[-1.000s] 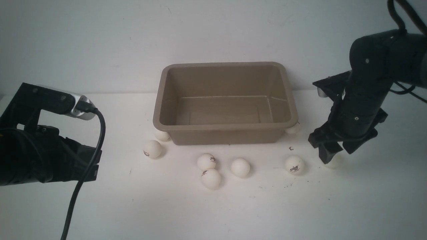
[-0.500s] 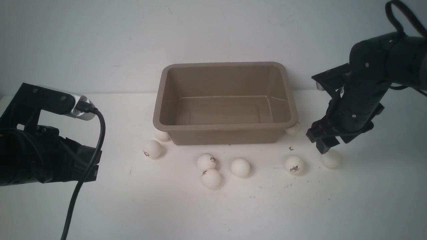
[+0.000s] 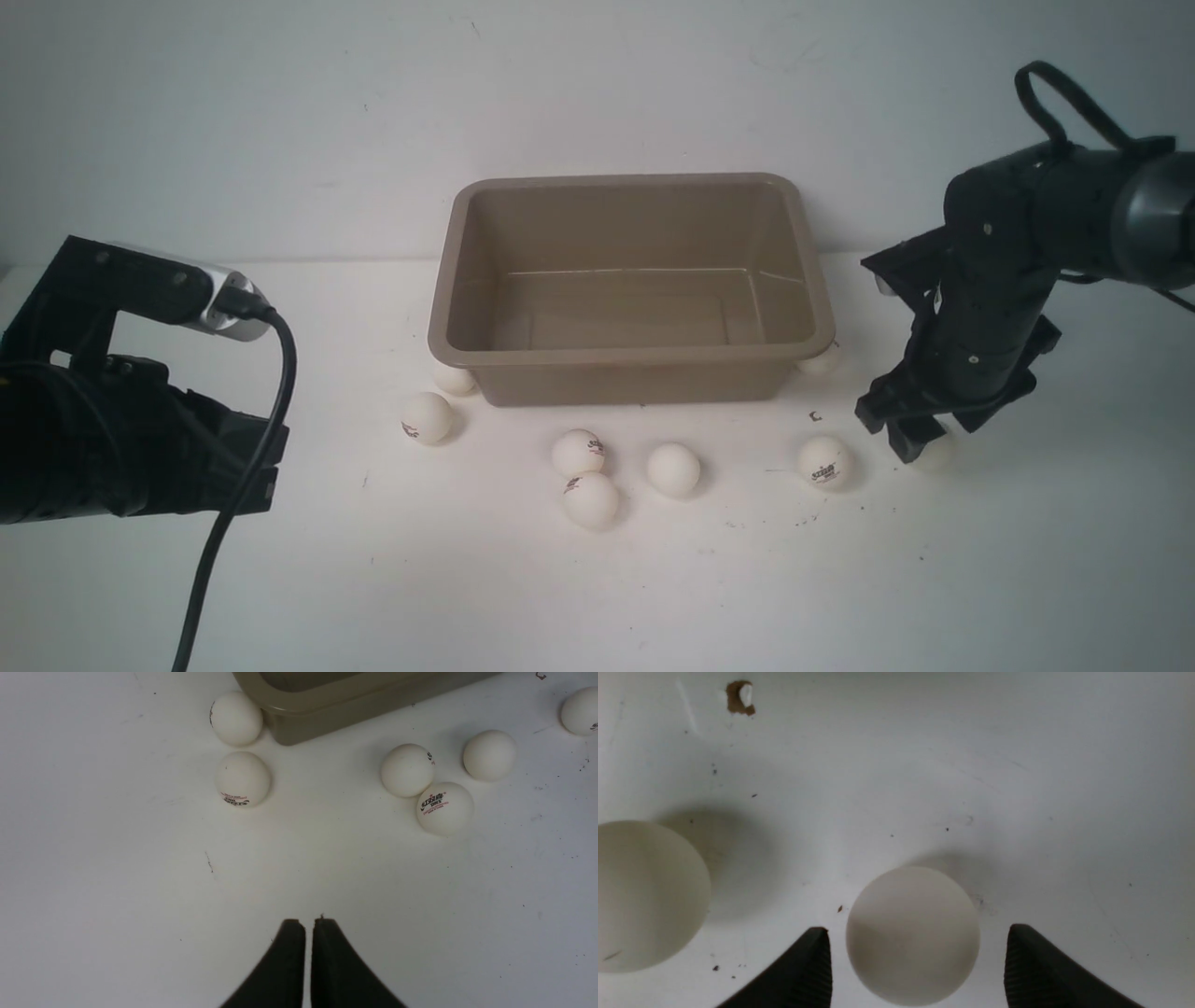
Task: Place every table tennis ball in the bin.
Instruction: Use the right arm to clamp the table tennis ball closest to it, then use the right arm to put the table tennis ball into the box, then use the right arm to clamp the table tennis ball closest to it, then use the right arm to put the table tennis ball into the box, then use the right arm to clamp the table tennis ball closest to it
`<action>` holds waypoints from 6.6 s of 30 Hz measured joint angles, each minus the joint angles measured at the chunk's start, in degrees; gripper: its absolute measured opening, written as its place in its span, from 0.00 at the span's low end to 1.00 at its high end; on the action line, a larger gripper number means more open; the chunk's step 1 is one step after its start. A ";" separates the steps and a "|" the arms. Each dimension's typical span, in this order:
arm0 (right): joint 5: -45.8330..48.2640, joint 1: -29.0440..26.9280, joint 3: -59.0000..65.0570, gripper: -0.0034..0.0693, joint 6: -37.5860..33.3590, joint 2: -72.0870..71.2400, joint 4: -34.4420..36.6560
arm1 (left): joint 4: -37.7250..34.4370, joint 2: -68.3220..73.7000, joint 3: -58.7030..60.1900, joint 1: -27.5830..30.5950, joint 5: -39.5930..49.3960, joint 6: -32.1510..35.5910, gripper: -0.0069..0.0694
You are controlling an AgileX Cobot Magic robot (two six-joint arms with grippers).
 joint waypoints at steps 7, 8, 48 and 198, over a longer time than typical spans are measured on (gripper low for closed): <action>-0.92 -0.38 0.00 0.66 0.14 2.39 -0.06 | 0.00 0.00 0.00 0.00 0.04 0.00 0.10; -1.06 -0.38 0.00 0.64 0.14 2.56 -0.06 | 0.00 0.00 0.00 0.00 0.04 0.00 0.10; 9.72 6.94 -34.19 0.74 -5.56 7.70 11.70 | 0.56 0.00 0.00 0.00 0.17 0.00 0.10; 13.20 25.15 -28.61 0.70 -2.64 4.09 7.48 | 2.96 0.00 0.00 0.00 2.32 0.00 0.10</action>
